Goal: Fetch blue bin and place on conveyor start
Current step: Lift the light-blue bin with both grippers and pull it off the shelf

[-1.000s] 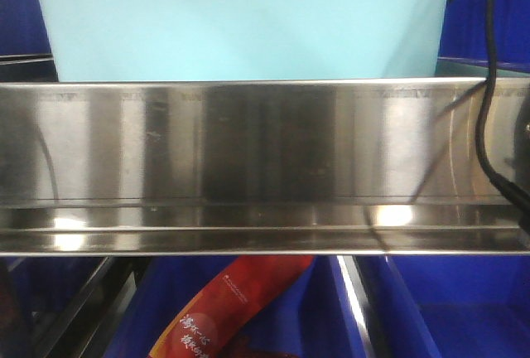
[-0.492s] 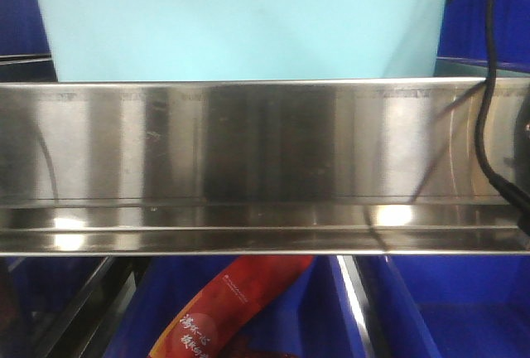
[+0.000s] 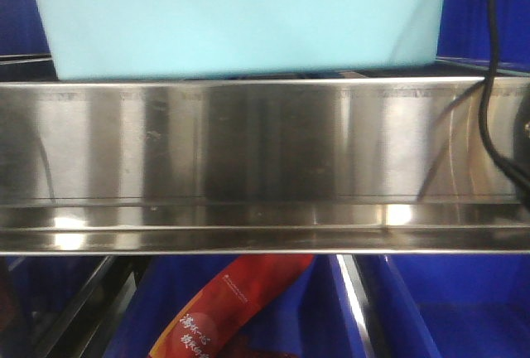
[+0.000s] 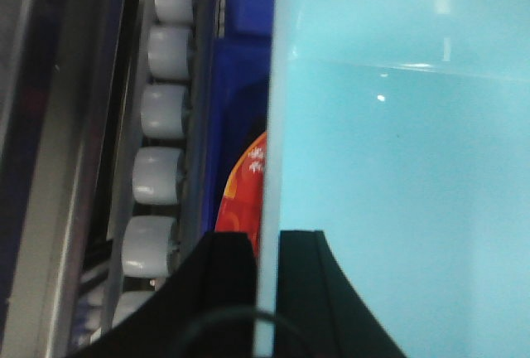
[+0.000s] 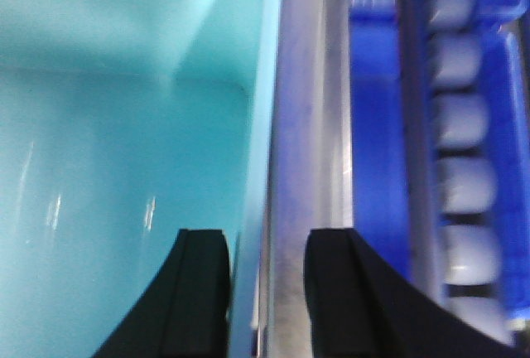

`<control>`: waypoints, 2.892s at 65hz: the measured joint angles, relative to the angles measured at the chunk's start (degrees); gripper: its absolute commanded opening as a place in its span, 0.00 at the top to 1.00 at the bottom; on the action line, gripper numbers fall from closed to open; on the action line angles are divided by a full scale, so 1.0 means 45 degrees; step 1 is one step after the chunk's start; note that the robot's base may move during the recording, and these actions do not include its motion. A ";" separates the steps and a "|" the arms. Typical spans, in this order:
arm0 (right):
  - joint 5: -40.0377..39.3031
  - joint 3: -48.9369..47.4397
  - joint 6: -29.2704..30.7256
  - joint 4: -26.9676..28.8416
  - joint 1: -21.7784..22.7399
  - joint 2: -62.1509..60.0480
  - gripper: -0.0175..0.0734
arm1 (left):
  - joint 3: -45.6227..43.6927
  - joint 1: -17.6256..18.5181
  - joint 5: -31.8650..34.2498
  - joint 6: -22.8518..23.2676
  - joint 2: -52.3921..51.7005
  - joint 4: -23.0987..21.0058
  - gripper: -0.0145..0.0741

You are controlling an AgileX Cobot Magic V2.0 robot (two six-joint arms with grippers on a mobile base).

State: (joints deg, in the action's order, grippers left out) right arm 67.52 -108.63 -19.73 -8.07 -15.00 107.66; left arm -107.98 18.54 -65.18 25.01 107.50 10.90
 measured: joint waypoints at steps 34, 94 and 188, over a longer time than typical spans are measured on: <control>0.1075 -0.4003 -0.0270 -0.2603 -0.1631 -0.1236 0.98 | -0.3427 0.0936 -0.1350 0.0139 -0.1957 0.1994 0.96; 0.1125 -0.5809 -0.0297 -0.3347 -0.2214 -0.1626 0.98 | -0.5183 0.1056 -0.1455 -0.0199 -0.2491 0.2180 0.96; -0.1189 -0.2108 -0.0836 -0.3974 -0.2190 -0.2721 0.98 | -0.3171 0.1056 -0.0032 0.0437 -0.2239 0.2622 0.96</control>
State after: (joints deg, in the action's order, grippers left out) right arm 62.17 -118.11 -23.49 -25.95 -24.86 95.42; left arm -122.25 23.29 -65.33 26.98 97.42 22.69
